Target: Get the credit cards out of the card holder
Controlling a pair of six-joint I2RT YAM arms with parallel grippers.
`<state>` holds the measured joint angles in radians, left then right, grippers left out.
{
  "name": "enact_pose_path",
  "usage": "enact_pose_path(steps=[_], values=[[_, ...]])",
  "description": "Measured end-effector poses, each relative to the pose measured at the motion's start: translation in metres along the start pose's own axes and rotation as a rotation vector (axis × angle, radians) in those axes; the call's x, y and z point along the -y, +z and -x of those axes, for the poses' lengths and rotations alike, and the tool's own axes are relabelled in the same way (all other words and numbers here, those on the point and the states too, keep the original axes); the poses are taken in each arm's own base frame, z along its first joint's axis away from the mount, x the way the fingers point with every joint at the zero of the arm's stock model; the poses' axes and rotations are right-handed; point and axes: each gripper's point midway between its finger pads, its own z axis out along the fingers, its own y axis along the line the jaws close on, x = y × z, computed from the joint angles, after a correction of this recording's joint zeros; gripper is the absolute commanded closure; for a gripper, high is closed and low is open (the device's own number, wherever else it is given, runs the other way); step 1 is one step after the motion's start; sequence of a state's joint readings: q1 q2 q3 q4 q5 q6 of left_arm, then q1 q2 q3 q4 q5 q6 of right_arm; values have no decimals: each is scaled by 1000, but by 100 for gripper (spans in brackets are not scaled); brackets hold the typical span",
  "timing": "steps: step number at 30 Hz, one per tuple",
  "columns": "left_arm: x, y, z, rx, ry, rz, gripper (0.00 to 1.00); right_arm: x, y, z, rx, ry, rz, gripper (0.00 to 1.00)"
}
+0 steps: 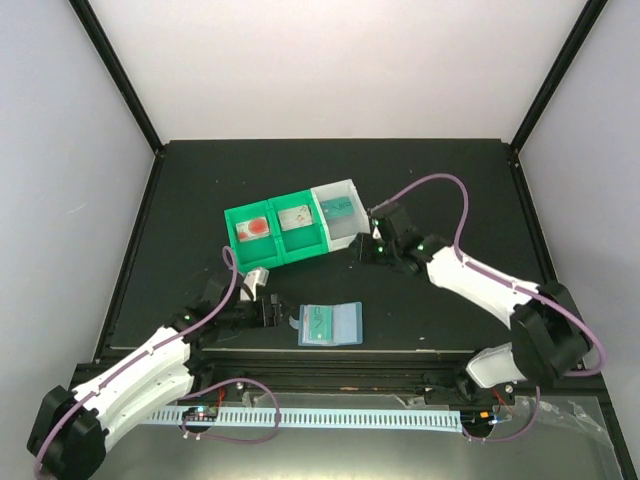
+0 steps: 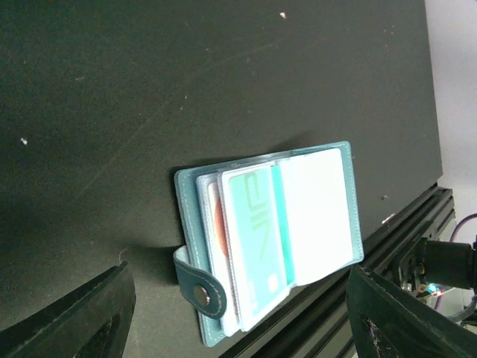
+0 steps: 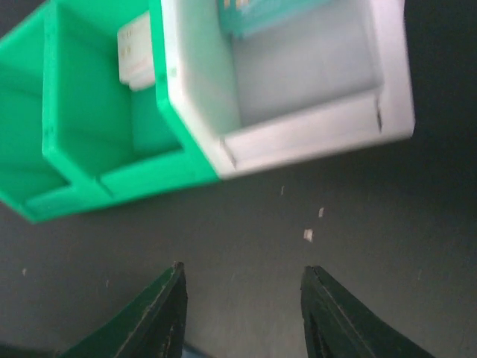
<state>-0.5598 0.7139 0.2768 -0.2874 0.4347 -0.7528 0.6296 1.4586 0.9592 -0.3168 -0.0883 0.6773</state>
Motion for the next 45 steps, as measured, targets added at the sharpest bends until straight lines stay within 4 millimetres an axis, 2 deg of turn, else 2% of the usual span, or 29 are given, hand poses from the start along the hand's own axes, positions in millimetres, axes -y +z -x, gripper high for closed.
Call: enact_pose_path(steps=[4,7,11,16,25,31,36,39,42,45], values=[[-7,8,-5,-18,-17,9,27,2,-8,-43,-59,4,34,50],[-13,15,-12,-46,-32,23,32,6,-7,-81,-119,0,50,50],[-10,19,-13,-54,-23,14,34,3,-3,-124,-202,-31,65,50],[-7,21,-13,-49,-13,-1,38,-6,1,-153,-245,-72,73,50],[-10,26,-19,-61,-18,-2,49,14,12,-178,-265,-91,4,54],[-5,29,-20,-66,-30,-22,66,23,10,-171,-208,-104,-34,56],[0,32,-24,-76,-40,-40,73,18,0,-158,-150,-111,-19,57],[2,32,-27,-82,-49,-48,72,6,-8,-153,-132,-115,32,57],[2,32,-28,-83,-54,-46,60,-13,-17,-152,-126,-115,115,60],[2,27,-26,-65,-54,-36,54,-30,-21,-156,-136,-104,184,66]])
